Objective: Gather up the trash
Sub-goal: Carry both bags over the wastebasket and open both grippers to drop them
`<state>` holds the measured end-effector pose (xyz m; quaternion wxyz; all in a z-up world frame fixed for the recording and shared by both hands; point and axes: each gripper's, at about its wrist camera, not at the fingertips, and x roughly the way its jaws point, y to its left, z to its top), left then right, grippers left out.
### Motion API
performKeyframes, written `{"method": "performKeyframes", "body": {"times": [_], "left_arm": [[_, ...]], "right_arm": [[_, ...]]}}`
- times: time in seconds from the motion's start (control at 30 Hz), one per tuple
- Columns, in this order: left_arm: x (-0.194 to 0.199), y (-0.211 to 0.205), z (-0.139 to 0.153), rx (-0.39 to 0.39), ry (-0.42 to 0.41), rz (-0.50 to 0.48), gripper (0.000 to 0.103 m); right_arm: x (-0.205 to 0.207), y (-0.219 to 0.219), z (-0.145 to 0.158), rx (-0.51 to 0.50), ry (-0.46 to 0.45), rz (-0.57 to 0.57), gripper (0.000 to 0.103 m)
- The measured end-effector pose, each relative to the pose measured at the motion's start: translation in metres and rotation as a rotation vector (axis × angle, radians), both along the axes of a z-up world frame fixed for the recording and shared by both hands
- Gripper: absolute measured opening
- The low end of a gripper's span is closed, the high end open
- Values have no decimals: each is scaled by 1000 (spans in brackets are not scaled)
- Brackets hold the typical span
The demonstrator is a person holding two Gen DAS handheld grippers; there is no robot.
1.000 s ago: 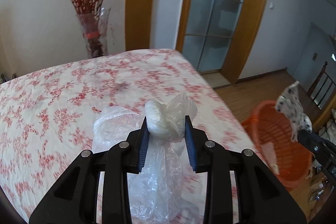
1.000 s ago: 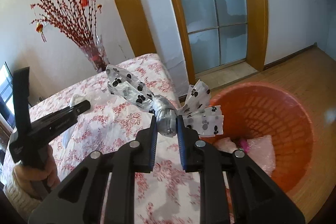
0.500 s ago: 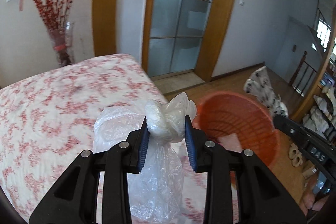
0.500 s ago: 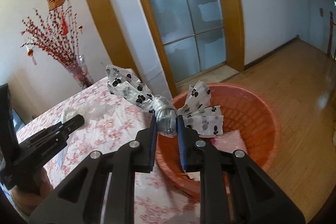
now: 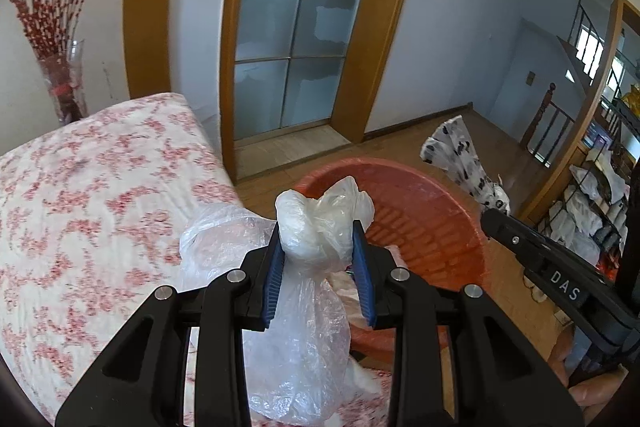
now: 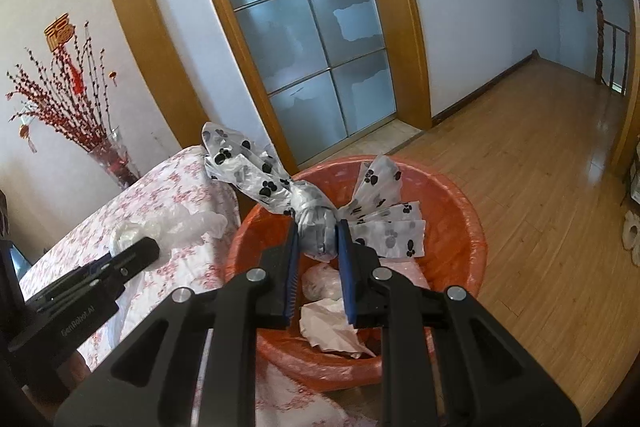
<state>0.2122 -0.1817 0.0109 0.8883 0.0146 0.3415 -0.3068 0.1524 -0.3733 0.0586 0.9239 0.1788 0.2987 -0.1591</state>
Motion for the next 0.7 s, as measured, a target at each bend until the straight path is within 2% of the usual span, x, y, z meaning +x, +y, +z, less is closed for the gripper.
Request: {"method": "performKeyframes", "body": {"times": [0.57, 0.7], "left_arm": [[0, -44, -15, -15, 56, -68, 32], [0, -50, -19, -15, 65, -79, 34]], "right_arm": [[9, -35, -15, 53, -13, -52, 19], [9, -38, -16, 70, -29, -55, 22]]}}
